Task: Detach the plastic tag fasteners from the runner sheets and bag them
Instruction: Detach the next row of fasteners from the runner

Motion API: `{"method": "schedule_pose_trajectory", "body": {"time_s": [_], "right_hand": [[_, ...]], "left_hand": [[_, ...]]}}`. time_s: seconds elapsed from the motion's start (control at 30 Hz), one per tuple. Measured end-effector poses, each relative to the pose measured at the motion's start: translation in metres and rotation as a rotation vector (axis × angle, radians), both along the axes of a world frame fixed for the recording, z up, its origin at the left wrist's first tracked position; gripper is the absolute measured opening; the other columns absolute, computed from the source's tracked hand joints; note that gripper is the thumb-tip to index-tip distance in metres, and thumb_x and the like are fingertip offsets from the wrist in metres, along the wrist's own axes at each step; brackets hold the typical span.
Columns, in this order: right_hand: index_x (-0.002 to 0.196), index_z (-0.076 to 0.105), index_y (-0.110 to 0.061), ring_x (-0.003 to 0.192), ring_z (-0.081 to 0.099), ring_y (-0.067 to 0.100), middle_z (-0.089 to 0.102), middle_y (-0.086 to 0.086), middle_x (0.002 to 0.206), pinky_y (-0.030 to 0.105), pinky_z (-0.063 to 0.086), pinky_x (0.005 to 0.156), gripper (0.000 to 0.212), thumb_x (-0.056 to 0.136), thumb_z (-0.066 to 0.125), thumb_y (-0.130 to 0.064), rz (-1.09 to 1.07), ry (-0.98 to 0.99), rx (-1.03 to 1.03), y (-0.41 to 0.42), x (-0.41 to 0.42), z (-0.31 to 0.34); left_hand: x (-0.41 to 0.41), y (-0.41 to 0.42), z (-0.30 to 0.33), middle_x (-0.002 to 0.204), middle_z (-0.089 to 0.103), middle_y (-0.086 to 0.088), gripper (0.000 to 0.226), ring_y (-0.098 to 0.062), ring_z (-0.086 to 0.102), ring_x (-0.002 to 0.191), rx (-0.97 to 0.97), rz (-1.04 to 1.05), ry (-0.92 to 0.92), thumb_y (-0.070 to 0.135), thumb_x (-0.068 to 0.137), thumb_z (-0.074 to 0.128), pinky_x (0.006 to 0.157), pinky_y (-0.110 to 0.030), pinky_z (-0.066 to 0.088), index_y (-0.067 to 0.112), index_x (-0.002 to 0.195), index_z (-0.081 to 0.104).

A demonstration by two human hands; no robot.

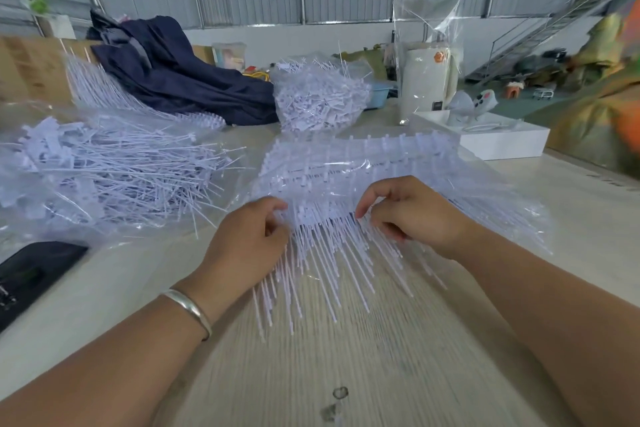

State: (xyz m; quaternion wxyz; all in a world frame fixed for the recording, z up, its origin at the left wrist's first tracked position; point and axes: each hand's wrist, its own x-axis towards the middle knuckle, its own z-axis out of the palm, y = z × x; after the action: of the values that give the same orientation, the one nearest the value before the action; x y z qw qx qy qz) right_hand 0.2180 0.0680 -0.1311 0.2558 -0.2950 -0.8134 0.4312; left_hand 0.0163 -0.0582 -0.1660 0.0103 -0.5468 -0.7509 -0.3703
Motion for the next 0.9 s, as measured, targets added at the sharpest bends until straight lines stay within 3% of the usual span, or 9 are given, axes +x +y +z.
{"method": "schedule_pose_trajectory", "body": {"time_s": [0.07,0.13,0.17,0.23,0.33,0.43,0.6,0.77,0.9], "right_hand": [[0.09,0.07,-0.016,0.051,0.051,0.009,0.054,-0.01,0.053,0.024,0.039,0.055,0.02,0.09,0.05,-0.016,-0.126,-0.189,0.219,0.002,-0.005,0.004],[0.113,0.064,-0.028,0.085,0.061,0.016,0.065,-0.008,0.087,0.029,0.044,0.071,0.029,0.096,0.042,-0.023,-0.235,-0.458,0.604,0.004,-0.014,0.008],[0.128,0.056,-0.029,0.103,0.059,0.021,0.064,-0.001,0.109,0.031,0.046,0.079,0.036,0.097,0.04,-0.021,-0.219,-0.53,0.73,0.006,-0.02,0.01],[0.149,0.032,-0.022,0.131,0.042,0.025,0.044,0.007,0.144,0.038,0.042,0.101,0.051,0.098,0.041,-0.016,-0.116,-0.602,0.819,0.014,-0.036,0.009],[0.155,0.013,-0.017,0.148,0.015,0.022,0.015,0.005,0.162,0.042,0.023,0.118,0.057,0.103,0.036,-0.02,-0.056,-0.701,0.778,0.027,-0.059,0.009],[0.153,0.024,-0.018,0.147,0.02,0.024,0.024,0.005,0.16,0.044,0.022,0.118,0.052,0.104,0.032,-0.033,-0.011,-0.743,0.721,0.037,-0.075,0.007],[0.14,0.044,-0.029,0.138,0.03,0.028,0.039,0.004,0.148,0.048,0.026,0.112,0.053,0.096,0.039,-0.058,-0.02,-0.786,0.774,0.045,-0.087,0.008],[0.117,0.057,-0.023,0.119,0.044,0.024,0.058,0.003,0.119,0.043,0.029,0.103,0.036,0.09,0.057,-0.048,-0.079,-0.702,0.77,0.044,-0.09,0.009],[0.105,0.059,-0.015,0.108,0.056,0.023,0.064,0.001,0.1,0.044,0.029,0.104,0.027,0.096,0.052,-0.04,-0.239,-0.538,0.612,0.05,-0.093,0.014]], "left_hand": [[0.001,0.0,0.003,0.117,0.058,0.004,0.041,-0.012,0.054,0.111,0.026,-0.006,0.05,0.019,0.094,0.056,0.09,-0.019,0.041,0.018,0.135,0.053],[0.0,-0.001,0.005,0.148,0.04,0.002,0.054,-0.015,0.032,0.138,-0.002,0.018,0.08,0.022,0.096,0.053,0.112,-0.021,0.024,0.016,0.148,0.038],[0.0,-0.001,0.006,0.156,0.029,0.003,0.06,-0.013,0.021,0.144,-0.018,0.027,0.088,0.024,0.098,0.052,0.113,-0.018,0.013,0.016,0.152,0.029],[-0.001,0.0,0.005,0.162,0.011,0.006,0.067,-0.008,0.006,0.148,-0.055,0.038,0.089,0.029,0.099,0.049,0.11,-0.014,0.001,0.017,0.155,0.016],[-0.002,0.002,0.003,0.163,0.008,0.003,0.067,-0.009,0.005,0.148,-0.111,0.043,0.067,0.032,0.099,0.047,0.107,-0.015,0.002,0.015,0.155,0.013],[-0.006,0.003,0.0,0.158,0.023,0.001,0.062,-0.013,0.023,0.143,-0.114,0.04,0.007,0.031,0.098,0.05,0.098,-0.014,0.014,0.017,0.152,0.022],[-0.016,0.007,-0.003,0.161,0.018,0.004,0.076,-0.016,0.023,0.145,-0.126,0.037,-0.099,0.033,0.097,0.053,0.1,-0.018,0.018,0.028,0.155,0.006],[-0.02,0.011,-0.006,0.161,0.02,0.002,0.083,-0.019,0.03,0.143,-0.102,0.058,-0.167,0.035,0.095,0.056,0.103,-0.021,0.023,0.032,0.155,-0.001],[-0.021,0.011,-0.006,0.158,0.028,0.001,0.079,-0.021,0.037,0.139,-0.051,0.067,-0.214,0.033,0.096,0.055,0.107,-0.029,0.031,0.034,0.155,0.003]]}}
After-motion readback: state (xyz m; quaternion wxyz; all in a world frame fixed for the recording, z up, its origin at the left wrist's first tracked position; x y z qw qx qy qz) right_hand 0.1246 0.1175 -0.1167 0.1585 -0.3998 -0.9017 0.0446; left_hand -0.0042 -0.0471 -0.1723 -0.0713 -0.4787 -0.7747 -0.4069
